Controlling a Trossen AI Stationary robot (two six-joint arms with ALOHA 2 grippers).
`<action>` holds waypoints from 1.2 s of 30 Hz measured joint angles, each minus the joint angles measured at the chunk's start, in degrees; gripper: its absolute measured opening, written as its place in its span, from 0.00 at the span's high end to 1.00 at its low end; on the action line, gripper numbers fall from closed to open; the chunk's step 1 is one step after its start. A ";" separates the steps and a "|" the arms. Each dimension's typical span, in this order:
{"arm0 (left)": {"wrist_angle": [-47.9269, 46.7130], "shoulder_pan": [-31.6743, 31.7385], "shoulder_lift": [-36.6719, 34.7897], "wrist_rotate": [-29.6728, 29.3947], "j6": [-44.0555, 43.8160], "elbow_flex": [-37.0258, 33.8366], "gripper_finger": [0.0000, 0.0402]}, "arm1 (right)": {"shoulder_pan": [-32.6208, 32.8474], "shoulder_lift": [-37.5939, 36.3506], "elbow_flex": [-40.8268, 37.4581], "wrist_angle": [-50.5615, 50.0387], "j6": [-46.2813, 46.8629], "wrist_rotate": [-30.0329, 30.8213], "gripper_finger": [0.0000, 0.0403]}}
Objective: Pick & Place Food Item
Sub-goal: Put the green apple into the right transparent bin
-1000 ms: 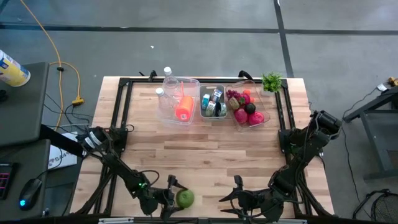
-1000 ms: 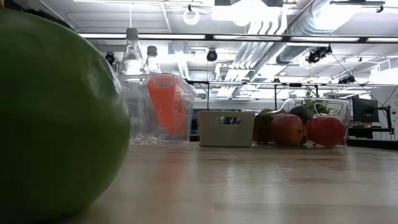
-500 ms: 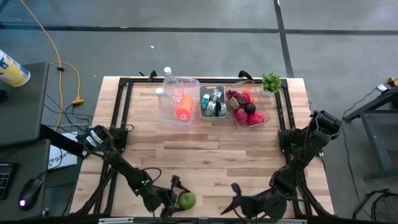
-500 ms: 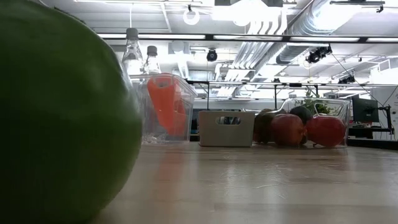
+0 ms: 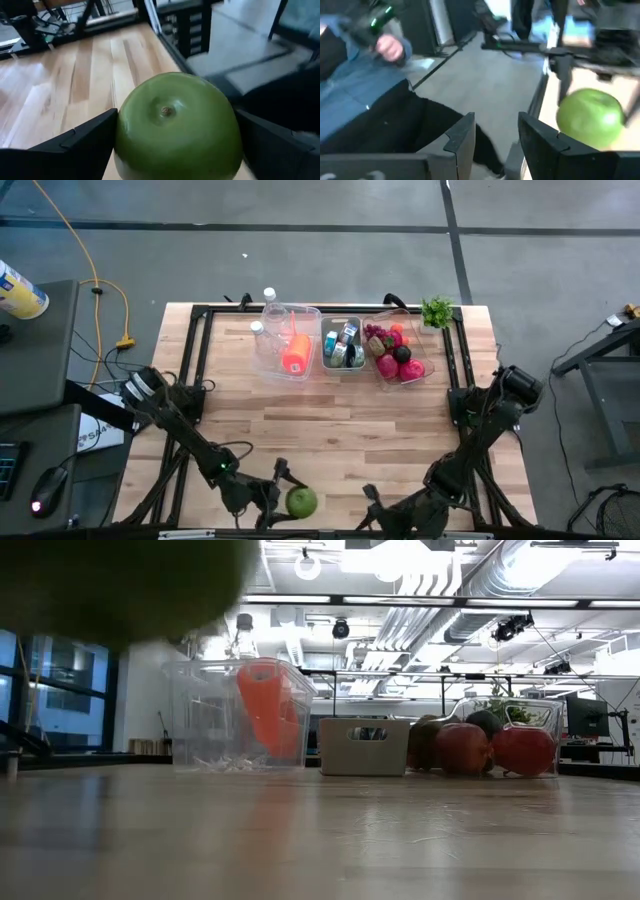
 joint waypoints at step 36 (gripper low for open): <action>-5.22 16.15 -23.67 22.68 -9.49 0.04 0.09 | 1.84 5.70 0.02 27.62 -49.08 27.07 0.59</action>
